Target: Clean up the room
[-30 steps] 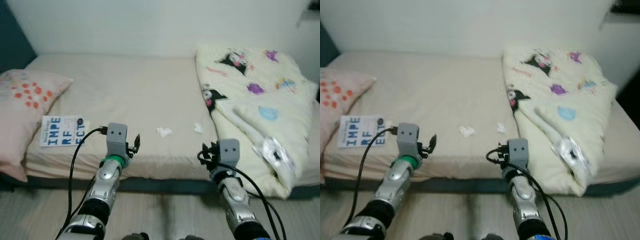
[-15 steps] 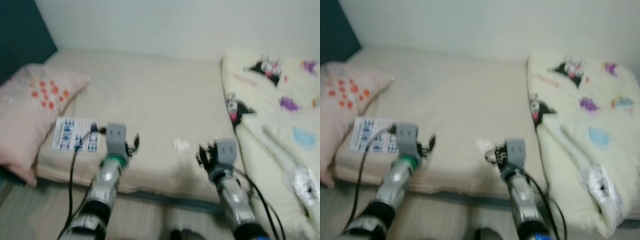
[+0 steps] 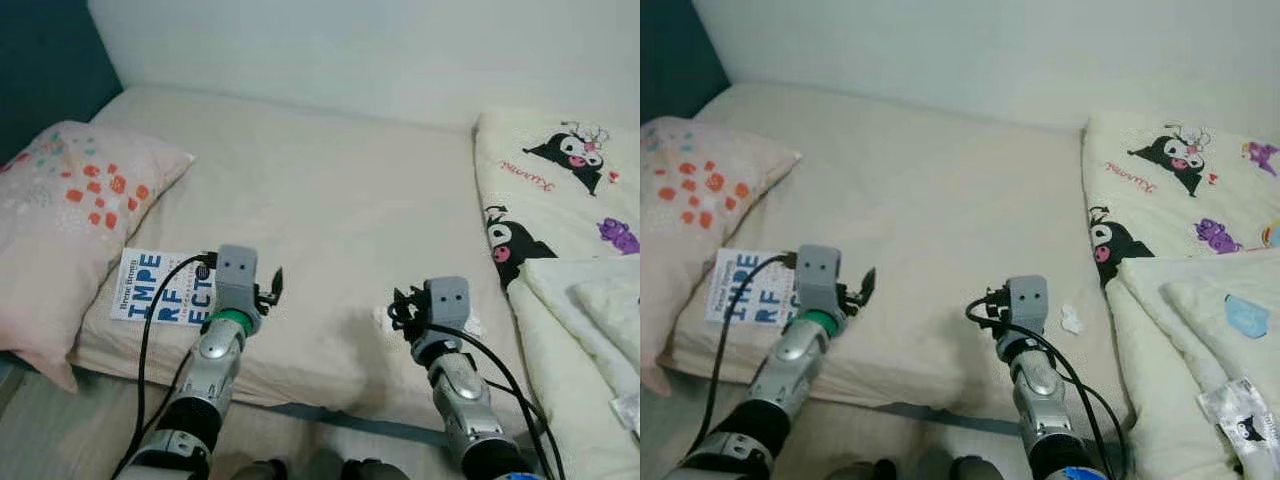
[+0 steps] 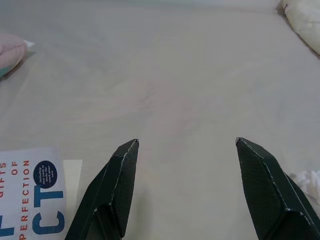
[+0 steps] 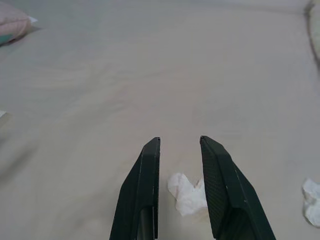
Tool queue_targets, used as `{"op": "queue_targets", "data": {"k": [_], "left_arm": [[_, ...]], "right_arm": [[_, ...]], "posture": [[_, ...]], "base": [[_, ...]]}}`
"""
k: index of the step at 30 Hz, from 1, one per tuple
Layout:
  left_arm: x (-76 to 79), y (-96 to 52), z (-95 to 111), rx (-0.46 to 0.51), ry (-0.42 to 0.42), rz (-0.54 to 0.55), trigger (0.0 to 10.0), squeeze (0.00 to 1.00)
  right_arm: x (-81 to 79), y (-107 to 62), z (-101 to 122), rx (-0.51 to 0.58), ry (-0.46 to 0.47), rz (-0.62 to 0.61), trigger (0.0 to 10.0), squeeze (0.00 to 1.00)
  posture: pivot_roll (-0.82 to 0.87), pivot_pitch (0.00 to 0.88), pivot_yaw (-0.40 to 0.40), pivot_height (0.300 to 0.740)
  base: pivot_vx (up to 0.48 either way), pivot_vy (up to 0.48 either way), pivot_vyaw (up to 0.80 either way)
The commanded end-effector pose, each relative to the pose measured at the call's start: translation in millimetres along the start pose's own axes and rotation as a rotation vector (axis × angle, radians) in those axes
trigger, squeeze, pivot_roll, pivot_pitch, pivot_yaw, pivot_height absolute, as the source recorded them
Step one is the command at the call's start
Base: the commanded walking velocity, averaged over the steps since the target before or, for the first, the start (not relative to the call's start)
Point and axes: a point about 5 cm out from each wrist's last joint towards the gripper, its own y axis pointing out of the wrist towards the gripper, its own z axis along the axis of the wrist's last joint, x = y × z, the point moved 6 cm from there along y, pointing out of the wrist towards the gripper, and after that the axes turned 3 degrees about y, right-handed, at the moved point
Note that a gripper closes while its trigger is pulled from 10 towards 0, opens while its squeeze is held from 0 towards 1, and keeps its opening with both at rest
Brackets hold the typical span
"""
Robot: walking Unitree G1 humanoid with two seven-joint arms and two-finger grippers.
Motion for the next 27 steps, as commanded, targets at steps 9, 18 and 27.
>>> {"op": "queue_targets", "data": {"k": [9, 18, 27], "left_arm": [[5.9, -2.6, -6, -0.016, 0.018, -0.045, 10.0, 0.00], [9.3, -1.2, -6, -0.026, 0.020, -0.061, 10.0, 0.00], [10.4, -1.5, -6, -0.027, 0.015, -0.057, 10.0, 0.00]], "right_arm": [[12.7, -4.9, -5, -0.020, 0.017, -0.061, 10.0, 0.00], [22.9, -0.2, 0, -0.021, 0.019, -0.115, 10.0, 0.00], [28.4, 2.6, 4, -0.019, 0.015, -0.118, 10.0, 0.00]], "posture": [[-0.03, 0.063, 0.044, 0.740], [-0.03, 0.088, 0.053, 0.715], [-0.03, 0.097, 0.040, 0.675]], "base": [[0.000, 0.000, 0.00], [0.000, 0.000, 0.00], [0.000, 0.000, 0.00]]}}
